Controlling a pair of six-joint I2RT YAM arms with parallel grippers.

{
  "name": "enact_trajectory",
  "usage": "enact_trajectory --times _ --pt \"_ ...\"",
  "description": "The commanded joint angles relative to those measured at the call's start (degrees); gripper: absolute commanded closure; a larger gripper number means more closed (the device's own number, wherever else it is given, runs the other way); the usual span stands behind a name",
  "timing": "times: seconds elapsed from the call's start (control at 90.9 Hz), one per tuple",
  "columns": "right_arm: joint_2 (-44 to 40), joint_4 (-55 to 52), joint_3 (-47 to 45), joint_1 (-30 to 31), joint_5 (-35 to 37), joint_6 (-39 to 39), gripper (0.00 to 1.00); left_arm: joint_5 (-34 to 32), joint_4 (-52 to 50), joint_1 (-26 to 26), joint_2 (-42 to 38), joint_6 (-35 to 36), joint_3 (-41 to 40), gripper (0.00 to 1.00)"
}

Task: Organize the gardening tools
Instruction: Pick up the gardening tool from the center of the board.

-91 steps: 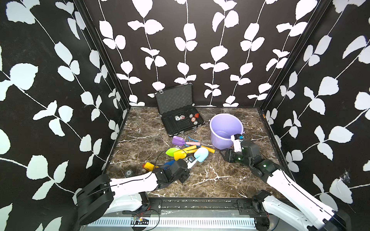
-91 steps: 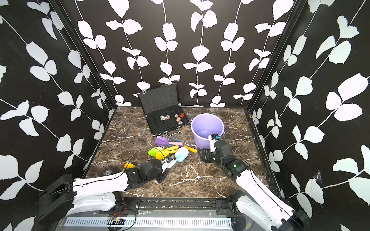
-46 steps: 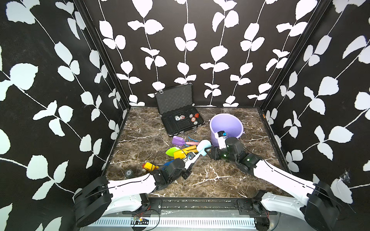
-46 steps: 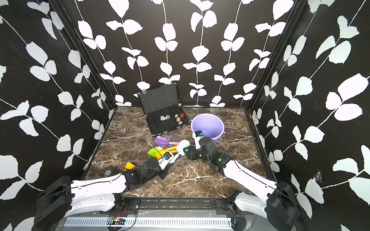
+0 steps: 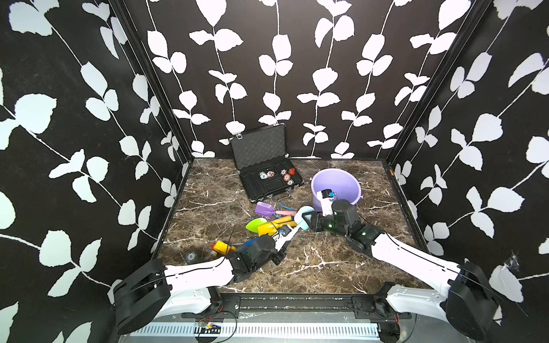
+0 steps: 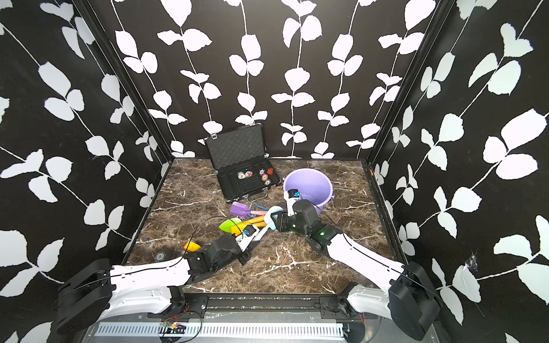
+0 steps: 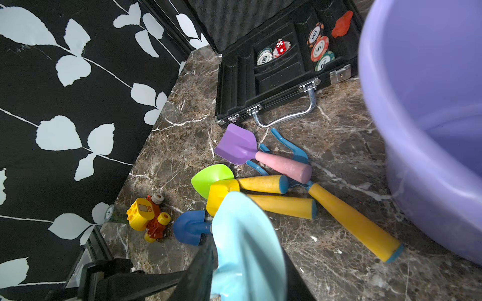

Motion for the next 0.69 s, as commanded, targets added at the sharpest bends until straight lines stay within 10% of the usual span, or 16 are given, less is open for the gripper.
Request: enact_trajectory --times 0.0,0.165,0.308,0.396,0.594,0.682 --pt "1.2 1.6 1.8 0.6 0.9 -0.1 0.73 0.3 3.9 -0.1 0.3 0.7 0.4 1.0" --pt "2.9 -0.5 4.1 1.1 1.0 -1.2 0.99 -0.5 2.9 -0.1 0.8 0.9 1.5 1.0" --pt "3.7 -2.0 5.6 1.9 2.4 -2.6 1.0 -1.4 2.3 -0.1 0.0 0.3 1.5 1.0" --pt "3.7 -3.3 6.4 2.2 3.8 -3.5 1.0 -2.0 1.9 -0.1 -1.4 -0.2 1.2 0.83" --pt "1.4 -7.5 8.3 2.3 7.2 -6.7 1.0 -3.3 -1.1 -0.1 -6.5 -1.3 0.9 0.07" --pt "0.1 -9.8 9.8 2.4 8.9 -8.3 1.0 -3.4 -2.3 -0.1 -9.8 -2.4 0.2 0.01"
